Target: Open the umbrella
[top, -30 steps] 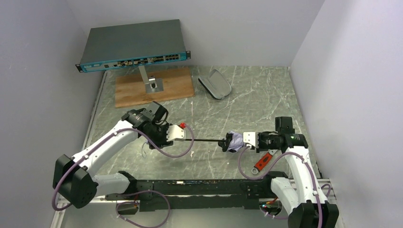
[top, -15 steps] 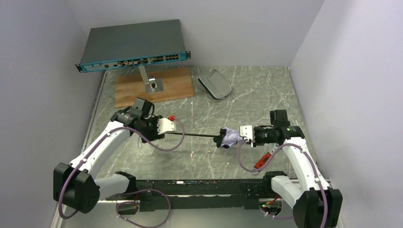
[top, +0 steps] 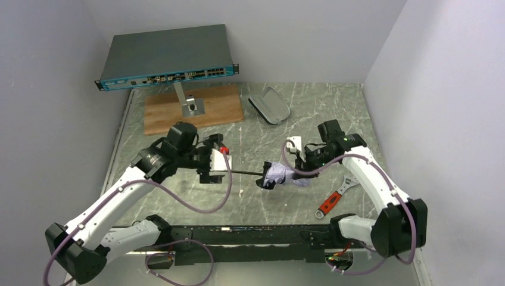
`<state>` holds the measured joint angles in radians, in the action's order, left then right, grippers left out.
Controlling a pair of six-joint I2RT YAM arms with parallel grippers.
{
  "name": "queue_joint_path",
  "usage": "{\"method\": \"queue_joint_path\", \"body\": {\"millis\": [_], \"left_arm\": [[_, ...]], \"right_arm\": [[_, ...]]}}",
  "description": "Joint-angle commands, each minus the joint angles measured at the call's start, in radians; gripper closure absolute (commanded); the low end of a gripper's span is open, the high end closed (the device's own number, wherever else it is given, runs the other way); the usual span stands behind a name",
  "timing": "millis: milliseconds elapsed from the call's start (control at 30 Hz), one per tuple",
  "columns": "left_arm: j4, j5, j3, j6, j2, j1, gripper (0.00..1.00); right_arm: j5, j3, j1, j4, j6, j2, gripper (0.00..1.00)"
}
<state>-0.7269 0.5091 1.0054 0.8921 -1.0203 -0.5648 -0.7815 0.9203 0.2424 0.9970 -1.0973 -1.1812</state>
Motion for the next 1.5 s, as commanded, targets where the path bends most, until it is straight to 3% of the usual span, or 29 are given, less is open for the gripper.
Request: {"method": "queue_joint_path", "body": {"millis": [0, 133, 333, 767, 833, 933, 1000, 1033, 1133, 1200, 1267, 1333, 1467], "left_arm": [[0.252, 0.010, -0.032, -0.081, 0.036, -0.183, 0.00], [0.409, -0.128, -0.073, -0.068, 0.024, -0.375, 0.00], [0.452, -0.314, -0.043, -0.002, -0.103, -0.554, 0.03], [0.521, -0.604, -0.036, 0.089, -0.284, -0.634, 0.12], [0.519, -0.658, -0.021, 0.079, -0.311, -0.636, 0.22], [0.518, -0.662, -0.012, 0.057, -0.297, -0.634, 0.55], [0.479, -0.622, 0.004, 0.024, -0.274, -0.626, 0.88], [0.447, -0.598, 0.018, -0.007, -0.269, -0.616, 0.99], [0.297, -0.420, 0.093, -0.135, -0.270, -0.540, 1.00], [0.207, -0.251, 0.135, -0.188, -0.275, -0.474, 1.00], [0.136, -0.072, 0.171, -0.241, -0.279, -0.411, 1.00], [0.050, 0.103, 0.222, -0.269, -0.297, -0.340, 1.00], [-0.122, 0.322, 0.365, -0.271, -0.351, -0.259, 1.00]], "right_arm": [[-0.187, 0.119, 0.010, 0.045, 0.245, -0.082, 1.00], [-0.263, 0.188, 0.010, 0.079, 0.332, -0.201, 1.00], [-0.378, 0.281, 0.012, 0.218, 0.319, -0.353, 1.00], [-0.551, 0.381, 0.051, 0.498, 0.181, -0.432, 1.00], [-0.574, 0.375, 0.054, 0.500, 0.201, -0.431, 1.00], [-0.603, 0.364, 0.055, 0.499, 0.214, -0.415, 1.00], [-0.596, 0.372, 0.054, 0.499, 0.207, -0.405, 0.97], [-0.579, 0.381, 0.053, 0.477, 0.218, -0.398, 0.83], [-0.511, 0.350, -0.007, 0.202, 0.476, -0.285, 0.51], [-0.408, 0.264, -0.074, -0.128, 0.735, -0.134, 0.35], [-0.311, 0.181, -0.111, -0.366, 0.826, 0.020, 0.23], [-0.235, 0.124, -0.113, -0.471, 0.776, 0.147, 0.17], [-0.181, 0.024, -0.102, -0.484, 0.545, 0.392, 0.13]]}}
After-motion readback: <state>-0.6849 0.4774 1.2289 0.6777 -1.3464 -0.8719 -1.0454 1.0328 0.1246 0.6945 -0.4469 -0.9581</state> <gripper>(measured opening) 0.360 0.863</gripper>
